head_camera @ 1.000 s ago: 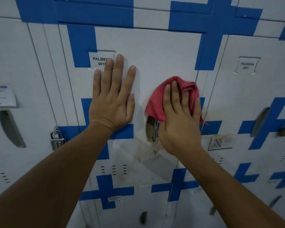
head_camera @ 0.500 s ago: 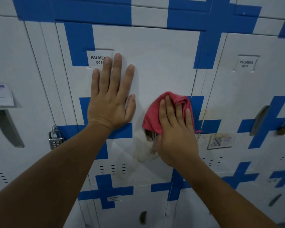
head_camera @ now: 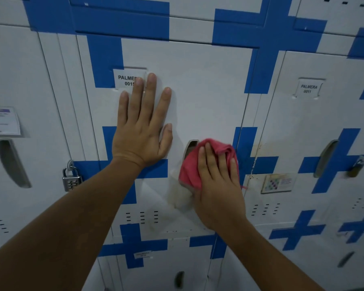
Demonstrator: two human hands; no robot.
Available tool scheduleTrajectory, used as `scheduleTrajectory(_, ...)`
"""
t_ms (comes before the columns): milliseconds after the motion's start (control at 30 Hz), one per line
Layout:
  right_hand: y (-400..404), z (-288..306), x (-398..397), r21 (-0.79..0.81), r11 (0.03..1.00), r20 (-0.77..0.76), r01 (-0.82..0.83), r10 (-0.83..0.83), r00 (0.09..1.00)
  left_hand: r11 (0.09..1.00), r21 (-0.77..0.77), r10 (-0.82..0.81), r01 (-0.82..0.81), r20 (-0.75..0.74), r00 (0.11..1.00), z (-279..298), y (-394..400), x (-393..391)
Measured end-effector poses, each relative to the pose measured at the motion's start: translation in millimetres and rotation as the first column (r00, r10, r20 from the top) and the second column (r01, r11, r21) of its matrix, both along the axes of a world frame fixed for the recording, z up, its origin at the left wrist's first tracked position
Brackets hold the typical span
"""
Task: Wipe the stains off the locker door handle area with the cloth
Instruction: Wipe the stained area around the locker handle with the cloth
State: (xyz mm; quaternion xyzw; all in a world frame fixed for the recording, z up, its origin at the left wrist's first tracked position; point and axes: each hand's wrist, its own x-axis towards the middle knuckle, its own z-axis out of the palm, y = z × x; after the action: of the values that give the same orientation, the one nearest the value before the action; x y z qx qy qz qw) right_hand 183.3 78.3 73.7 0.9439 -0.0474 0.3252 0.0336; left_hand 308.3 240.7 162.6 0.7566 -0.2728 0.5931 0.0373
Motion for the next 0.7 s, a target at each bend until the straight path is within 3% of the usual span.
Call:
scheduleTrajectory(167,7.0,44.6,6.9,0.040,0.999,0.049,-0.003,0.001,0.999,1.000,0.001,-0.010,0.010,-0.006,1.000,1.5,-0.2,-0.8)
scheduleTrajectory(467,-1.0,-38.3,-4.2,-0.001,1.000,-0.118,0.030,-0.030,0.993,1.000,0.001,0.000,0.000,0.008,1.000,0.9,-0.4,0.3)
scheduleTrajectory(700,1.8,26.6,4.4,0.024,1.000,0.052,-0.013,0.011,0.999,1.000,-0.002,-0.006,0.006,-0.007,1.000,0.9,-0.3,-0.6)
